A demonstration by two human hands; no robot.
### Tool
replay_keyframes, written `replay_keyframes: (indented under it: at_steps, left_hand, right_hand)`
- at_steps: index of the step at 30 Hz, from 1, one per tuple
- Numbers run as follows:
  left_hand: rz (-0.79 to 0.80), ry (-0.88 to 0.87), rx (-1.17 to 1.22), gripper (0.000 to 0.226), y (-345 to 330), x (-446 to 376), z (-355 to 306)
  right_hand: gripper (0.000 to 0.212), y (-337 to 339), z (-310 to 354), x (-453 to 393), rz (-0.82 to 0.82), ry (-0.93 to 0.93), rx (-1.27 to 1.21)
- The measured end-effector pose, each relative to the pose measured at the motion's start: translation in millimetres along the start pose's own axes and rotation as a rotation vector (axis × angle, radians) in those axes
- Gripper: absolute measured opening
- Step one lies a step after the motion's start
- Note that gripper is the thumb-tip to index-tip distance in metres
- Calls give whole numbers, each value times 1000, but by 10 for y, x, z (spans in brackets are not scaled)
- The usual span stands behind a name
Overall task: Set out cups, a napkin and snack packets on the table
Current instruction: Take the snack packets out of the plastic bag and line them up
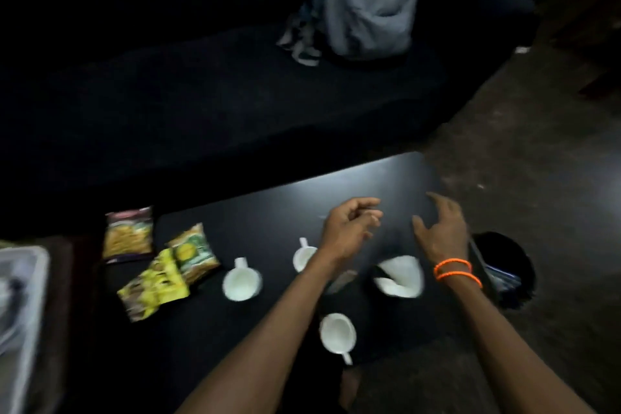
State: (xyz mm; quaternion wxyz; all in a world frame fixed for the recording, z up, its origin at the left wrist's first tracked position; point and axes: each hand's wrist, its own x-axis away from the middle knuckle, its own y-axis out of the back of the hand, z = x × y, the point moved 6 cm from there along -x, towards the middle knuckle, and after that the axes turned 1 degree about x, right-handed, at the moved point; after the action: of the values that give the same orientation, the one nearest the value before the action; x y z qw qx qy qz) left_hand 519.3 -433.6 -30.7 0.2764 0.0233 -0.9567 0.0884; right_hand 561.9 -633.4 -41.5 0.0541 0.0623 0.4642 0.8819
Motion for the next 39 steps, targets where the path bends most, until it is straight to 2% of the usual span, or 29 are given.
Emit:
replay_keyframes:
  at_steps: [3,7,10,12,14,16,19,21,23,27,31,35,37,39]
  left_hand:
    - [-125,-38,59,29,715,102,-138]
    - [-337,-57,104,24,1799,350,-136]
    - [-554,-67,133,21,2658,597,-23]
    - [-716,-49,76,20,3193,778,133]
    - [-813,0,-68,19,3615,911,344]
    - [-796,77,-284,22,3861,938,588]
    - [-649,228,-741,39,4105,760,1029]
    - [-557,186,-893,47,4007,633,1098]
    - [-539,103,-965,49,3945,614,1057]
    - [-594,39,-970,48,3968,653,1109]
    - [-652,-164,-976,41,3775,537,1015]
    - [-554,-287,-909,44,3488,251,797]
    - [-466,-284,-793,50,3236,16,687]
    - [-402,-252,-668,56,2958,-236,608]
  right_hand:
    - [55,-357,786,58,41,117,-6]
    - [53,-998,1783,346,218,270,-16]
    - [50,-1521,2382,638,336,357,-21]
    - [45,-1911,2669,823,432,355,-43]
    - [42,-2332,2871,986,562,295,-33]
    - [44,-2701,2889,1136,703,172,4]
    - [56,-3265,2763,1314,818,-46,51]
    - [59,-3375,2646,1296,850,-144,18]
    - [61,-3460,2676,1352,920,-155,-22]
    - [47,-3622,2837,1487,936,-147,-51]
    - [18,-3583,2739,1261,896,-214,-190]
    - [19,-3334,2474,832,865,-243,-337]
    - [28,-3125,2271,544,824,-269,-397]
    - [28,-2898,2025,270,779,-292,-428]
